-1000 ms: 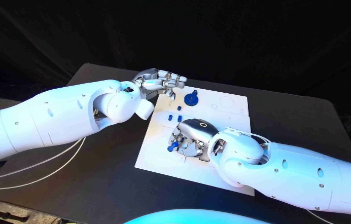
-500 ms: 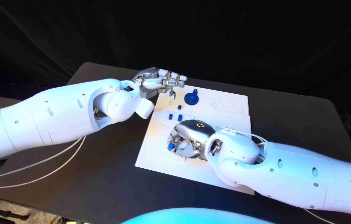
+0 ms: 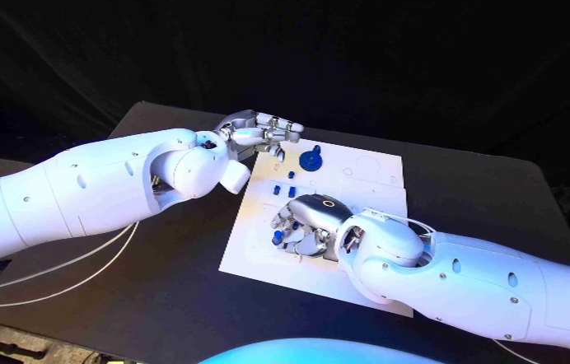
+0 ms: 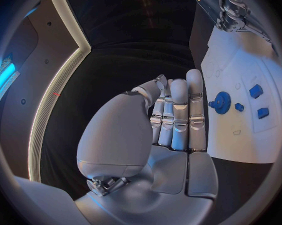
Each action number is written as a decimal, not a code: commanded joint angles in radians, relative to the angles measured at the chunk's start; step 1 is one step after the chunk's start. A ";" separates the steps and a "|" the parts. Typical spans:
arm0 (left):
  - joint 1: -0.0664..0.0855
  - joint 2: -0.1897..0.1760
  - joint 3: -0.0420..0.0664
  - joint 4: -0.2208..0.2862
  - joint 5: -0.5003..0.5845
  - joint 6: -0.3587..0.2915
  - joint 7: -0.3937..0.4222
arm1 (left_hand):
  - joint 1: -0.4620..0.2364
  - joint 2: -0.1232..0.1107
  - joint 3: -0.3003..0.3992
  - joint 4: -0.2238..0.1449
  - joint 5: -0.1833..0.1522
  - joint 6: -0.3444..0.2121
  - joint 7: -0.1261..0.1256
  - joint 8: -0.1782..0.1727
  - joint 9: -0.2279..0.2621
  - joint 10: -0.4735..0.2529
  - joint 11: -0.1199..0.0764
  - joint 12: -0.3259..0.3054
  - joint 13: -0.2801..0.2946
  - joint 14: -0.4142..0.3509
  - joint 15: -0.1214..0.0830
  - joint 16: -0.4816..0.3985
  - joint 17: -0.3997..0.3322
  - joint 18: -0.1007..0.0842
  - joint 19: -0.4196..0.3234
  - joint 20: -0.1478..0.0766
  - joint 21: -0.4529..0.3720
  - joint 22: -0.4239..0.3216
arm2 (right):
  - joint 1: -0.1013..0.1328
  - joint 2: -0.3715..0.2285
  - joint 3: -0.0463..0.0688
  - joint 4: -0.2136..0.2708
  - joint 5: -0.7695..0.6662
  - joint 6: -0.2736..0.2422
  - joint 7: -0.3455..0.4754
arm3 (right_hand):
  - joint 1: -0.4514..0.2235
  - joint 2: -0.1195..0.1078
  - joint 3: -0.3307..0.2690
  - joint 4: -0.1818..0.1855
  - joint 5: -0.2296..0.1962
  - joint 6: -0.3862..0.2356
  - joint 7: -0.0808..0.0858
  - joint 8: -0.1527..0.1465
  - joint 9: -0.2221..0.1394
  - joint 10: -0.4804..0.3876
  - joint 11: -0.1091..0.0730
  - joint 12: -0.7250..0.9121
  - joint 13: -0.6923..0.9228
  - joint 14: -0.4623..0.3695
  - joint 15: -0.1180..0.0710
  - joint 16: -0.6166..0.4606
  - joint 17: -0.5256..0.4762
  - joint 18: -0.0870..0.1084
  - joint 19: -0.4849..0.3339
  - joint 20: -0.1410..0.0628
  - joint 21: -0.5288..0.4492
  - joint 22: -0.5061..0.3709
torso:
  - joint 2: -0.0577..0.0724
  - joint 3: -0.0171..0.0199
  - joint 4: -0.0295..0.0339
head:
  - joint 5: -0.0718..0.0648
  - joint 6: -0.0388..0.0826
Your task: Assemble the parts on the task board
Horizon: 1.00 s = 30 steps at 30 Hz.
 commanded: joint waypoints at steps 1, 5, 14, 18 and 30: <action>0.000 0.001 0.001 0.003 -0.002 0.015 0.003 | 0.000 0.006 -0.003 -0.002 -0.001 -0.003 0.001 -0.002 -0.001 -0.009 0.001 0.003 0.001 -0.007 0.000 -0.004 -0.001 0.013 0.009 0.001 -0.005 -0.001 | -0.002 -0.008 0.000 0.010 0.009 -0.068 0.004 | -0.012 0.000 -0.023 0.003 0.012 -0.021 -0.007 -0.003 -0.003 -0.007 -0.003 0.013 0.008 0.030 -0.006 0.000 0.004 0.005 -0.004 0.000 -0.005 0.178 | 0.001 0.0006 0.0001 | -0.002 0.001; 0.000 0.000 0.001 0.002 -0.002 0.016 0.002 | 0.000 0.006 -0.003 -0.002 -0.001 -0.003 0.001 -0.002 -0.001 -0.009 0.001 0.003 0.001 -0.007 0.000 -0.004 -0.001 0.013 0.009 0.001 -0.005 -0.001 | -0.003 -0.030 0.000 0.033 0.020 -0.113 0.018 | -0.007 0.004 -0.052 0.003 0.014 -0.049 -0.016 -0.003 -0.005 -0.011 -0.006 0.034 0.020 0.030 -0.008 0.001 0.004 0.004 -0.003 -0.003 -0.005 0.179 | 0.000 0.0005 -0.0016 | -0.003 0.001; 0.000 -0.002 0.000 0.001 0.005 0.016 0.003 | -0.007 0.008 -0.006 0.002 -0.001 -0.003 0.001 -0.002 -0.002 -0.011 0.002 0.005 0.001 -0.008 0.001 -0.004 -0.002 0.013 0.010 0.002 -0.007 -0.002 | 0.040 -0.193 0.010 0.135 0.169 -0.146 0.022 | -0.004 0.025 -0.093 0.016 0.034 0.020 0.019 0.041 0.016 0.084 -0.010 0.127 0.069 0.033 -0.012 0.004 0.007 -0.002 0.013 -0.009 0.024 0.190 | -0.004 -0.0008 -0.0030 | -0.038 0.011; 0.000 -0.004 0.000 0.001 0.006 0.012 0.004 | -0.007 0.008 -0.006 0.002 -0.001 -0.003 0.001 -0.002 -0.002 -0.011 0.002 0.005 0.001 -0.008 0.001 -0.004 -0.002 0.013 0.010 0.002 -0.007 -0.002 | 0.074 -0.315 0.012 0.172 0.275 -0.129 -0.002 | -0.066 0.029 -0.138 0.064 0.093 0.059 0.010 0.068 0.029 0.152 -0.021 0.218 0.130 0.039 -0.019 0.020 0.027 -0.008 0.026 -0.011 0.056 0.200 | -0.008 -0.0021 -0.0092 | -0.084 0.011; -0.006 -0.009 -0.018 0.002 -0.003 0.007 0.014 | -0.012 0.009 -0.008 0.004 -0.001 -0.005 0.001 -0.003 -0.002 -0.014 0.002 0.007 0.002 -0.008 0.001 -0.004 -0.004 0.013 0.010 0.002 -0.009 -0.003 | 0.078 -0.570 -0.001 0.281 0.275 -0.118 -0.117 | -0.066 0.078 -0.298 0.142 0.127 0.145 -0.039 0.149 0.103 0.273 -0.065 1.089 1.052 0.060 -0.055 0.109 0.148 -0.025 0.058 -0.046 0.143 0.226 | -0.016 0.0043 -0.0355 | -0.164 0.008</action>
